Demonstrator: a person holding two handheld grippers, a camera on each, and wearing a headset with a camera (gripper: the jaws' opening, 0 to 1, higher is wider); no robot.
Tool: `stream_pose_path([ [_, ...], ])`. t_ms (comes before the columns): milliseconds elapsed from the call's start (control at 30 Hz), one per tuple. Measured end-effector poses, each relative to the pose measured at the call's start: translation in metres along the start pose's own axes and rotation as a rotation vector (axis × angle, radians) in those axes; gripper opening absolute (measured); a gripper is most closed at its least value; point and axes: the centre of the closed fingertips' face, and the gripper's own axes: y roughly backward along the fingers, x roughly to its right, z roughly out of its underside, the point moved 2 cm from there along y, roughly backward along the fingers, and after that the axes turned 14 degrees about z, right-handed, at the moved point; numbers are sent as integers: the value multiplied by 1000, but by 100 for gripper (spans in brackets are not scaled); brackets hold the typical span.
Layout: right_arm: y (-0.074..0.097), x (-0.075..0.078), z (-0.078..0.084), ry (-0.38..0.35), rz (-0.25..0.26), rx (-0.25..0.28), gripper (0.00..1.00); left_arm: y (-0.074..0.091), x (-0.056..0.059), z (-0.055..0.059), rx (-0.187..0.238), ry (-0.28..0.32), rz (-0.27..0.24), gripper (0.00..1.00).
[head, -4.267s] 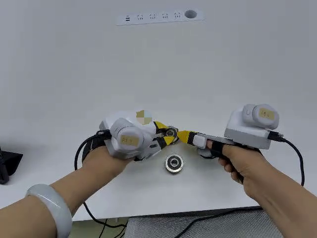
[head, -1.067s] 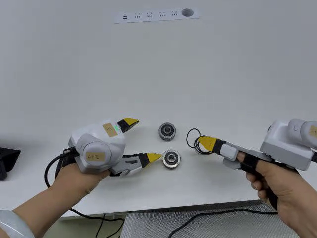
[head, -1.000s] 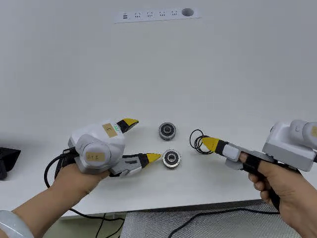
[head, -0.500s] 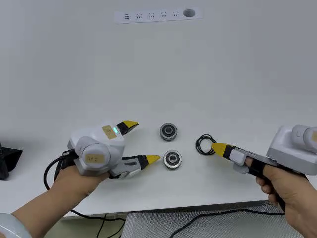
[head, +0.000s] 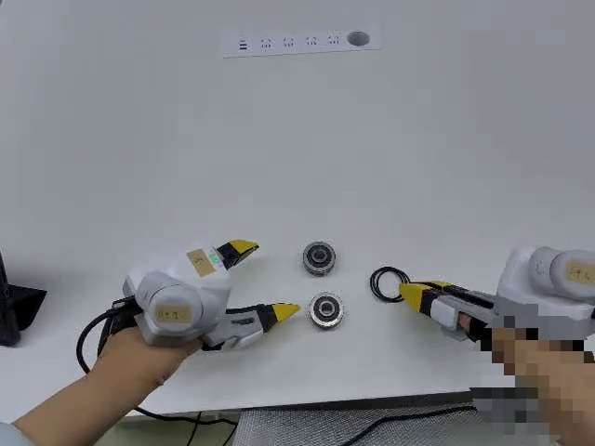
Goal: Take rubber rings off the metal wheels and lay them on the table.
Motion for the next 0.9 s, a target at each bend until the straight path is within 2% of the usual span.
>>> stream_pose_path([
  [233, 2, 2, 0, 88, -1, 15, 21, 7, 5, -1, 19, 19, -8, 59],
  [433, 9, -3, 4, 240, -15, 33, 28, 13, 13, -3, 44, 33, -5, 60],
  [633, 17, -9, 12, 343, -34, 49, 50, 19, 20, -4, 70, 58, -5, 62],
  [900, 27, -13, 20, 449, -51, 64, 65, 29, 32, 0, 81, 74, -3, 66],
])
